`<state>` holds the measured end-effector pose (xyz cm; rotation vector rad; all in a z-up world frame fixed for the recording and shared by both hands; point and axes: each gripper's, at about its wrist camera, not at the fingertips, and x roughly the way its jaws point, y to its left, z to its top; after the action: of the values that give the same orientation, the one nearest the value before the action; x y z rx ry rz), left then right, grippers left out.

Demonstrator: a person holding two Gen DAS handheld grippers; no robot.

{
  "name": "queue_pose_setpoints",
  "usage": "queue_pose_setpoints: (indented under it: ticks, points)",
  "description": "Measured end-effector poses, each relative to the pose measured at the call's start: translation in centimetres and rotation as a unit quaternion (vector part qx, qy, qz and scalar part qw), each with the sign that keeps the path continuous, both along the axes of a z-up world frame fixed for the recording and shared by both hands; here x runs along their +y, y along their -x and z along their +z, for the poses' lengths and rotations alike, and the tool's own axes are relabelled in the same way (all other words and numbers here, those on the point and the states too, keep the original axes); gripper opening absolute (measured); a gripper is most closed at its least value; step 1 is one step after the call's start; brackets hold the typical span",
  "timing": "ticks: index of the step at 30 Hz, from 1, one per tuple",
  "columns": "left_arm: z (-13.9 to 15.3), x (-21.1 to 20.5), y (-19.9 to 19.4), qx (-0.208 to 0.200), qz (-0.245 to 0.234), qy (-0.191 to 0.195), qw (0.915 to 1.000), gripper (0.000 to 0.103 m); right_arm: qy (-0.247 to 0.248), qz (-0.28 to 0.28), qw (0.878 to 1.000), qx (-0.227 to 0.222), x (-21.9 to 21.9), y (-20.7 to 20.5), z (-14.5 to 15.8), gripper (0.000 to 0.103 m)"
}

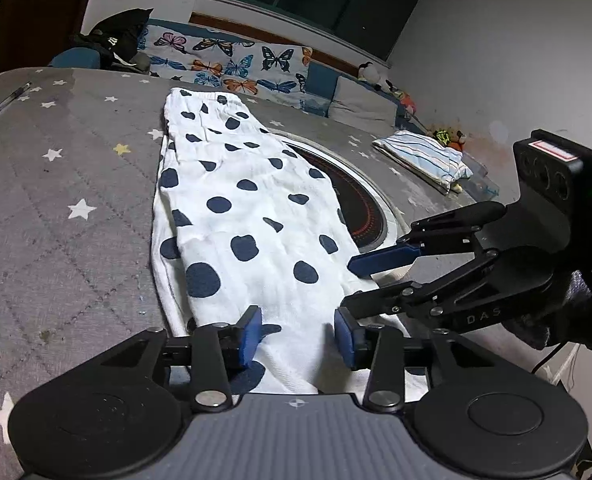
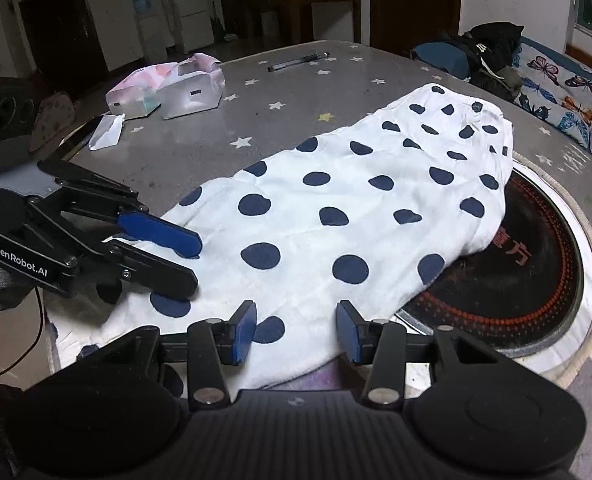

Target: Fold clothes

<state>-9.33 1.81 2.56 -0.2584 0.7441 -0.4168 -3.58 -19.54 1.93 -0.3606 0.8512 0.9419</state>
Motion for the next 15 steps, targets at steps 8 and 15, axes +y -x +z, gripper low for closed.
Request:
queue_pose_setpoints:
  ticks: [8, 15]
  points:
    - [1.7, 0.0, -0.7, -0.033, 0.007, -0.015, 0.9993, 0.065, -0.021, -0.018, 0.999, -0.022, 0.2, -1.6, 1.1, 0.045]
    - [1.1, 0.1, -1.7, -0.026, 0.011, -0.023, 0.9993, 0.064, -0.009, -0.052, 0.999, -0.004, -0.2, -3.8, -0.7, 0.045]
